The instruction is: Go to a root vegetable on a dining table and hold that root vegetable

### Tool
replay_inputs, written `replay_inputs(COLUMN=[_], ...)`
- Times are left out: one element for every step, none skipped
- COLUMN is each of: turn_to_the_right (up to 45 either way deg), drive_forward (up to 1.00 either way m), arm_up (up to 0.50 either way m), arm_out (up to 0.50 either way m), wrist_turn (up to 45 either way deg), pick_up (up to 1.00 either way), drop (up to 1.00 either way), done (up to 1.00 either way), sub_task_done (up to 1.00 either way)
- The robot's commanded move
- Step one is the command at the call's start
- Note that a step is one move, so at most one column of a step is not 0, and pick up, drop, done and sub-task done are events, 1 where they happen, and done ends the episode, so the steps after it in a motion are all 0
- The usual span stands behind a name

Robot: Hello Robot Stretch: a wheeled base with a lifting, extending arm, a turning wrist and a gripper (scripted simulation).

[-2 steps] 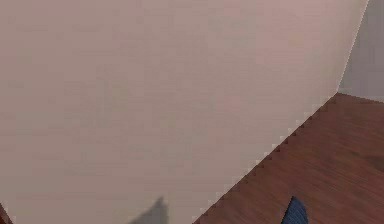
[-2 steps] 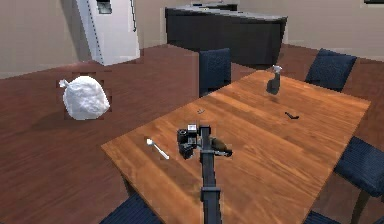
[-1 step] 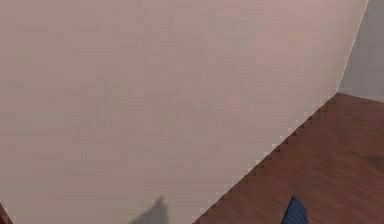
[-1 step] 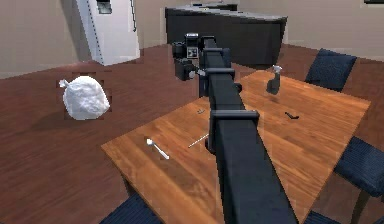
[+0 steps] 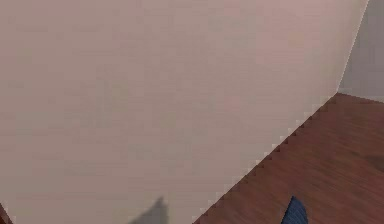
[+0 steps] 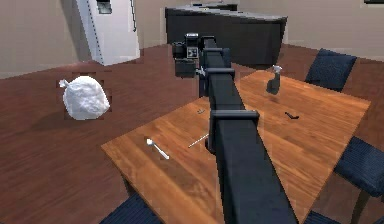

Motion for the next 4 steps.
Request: replay_inputs(turn_to_the_right=[0.0, 0.0, 0.0, 0.0], drive_forward=[0.00, 0.00, 0.00, 0.00], arm_up=[0.00, 0.00, 0.00, 0.00], arm_out=[0.00, 0.00, 0.00, 0.00], wrist_turn=[-45.0, -45.0, -45.0, -6.0], pick_up=[0.00, 0.00, 0.00, 0.00], drop=[0.00, 0.00, 0.00, 0.00], done=[0.00, 0.00, 0.00, 0.00], sub_task_done=[0.00, 0.00, 0.00, 0.00])
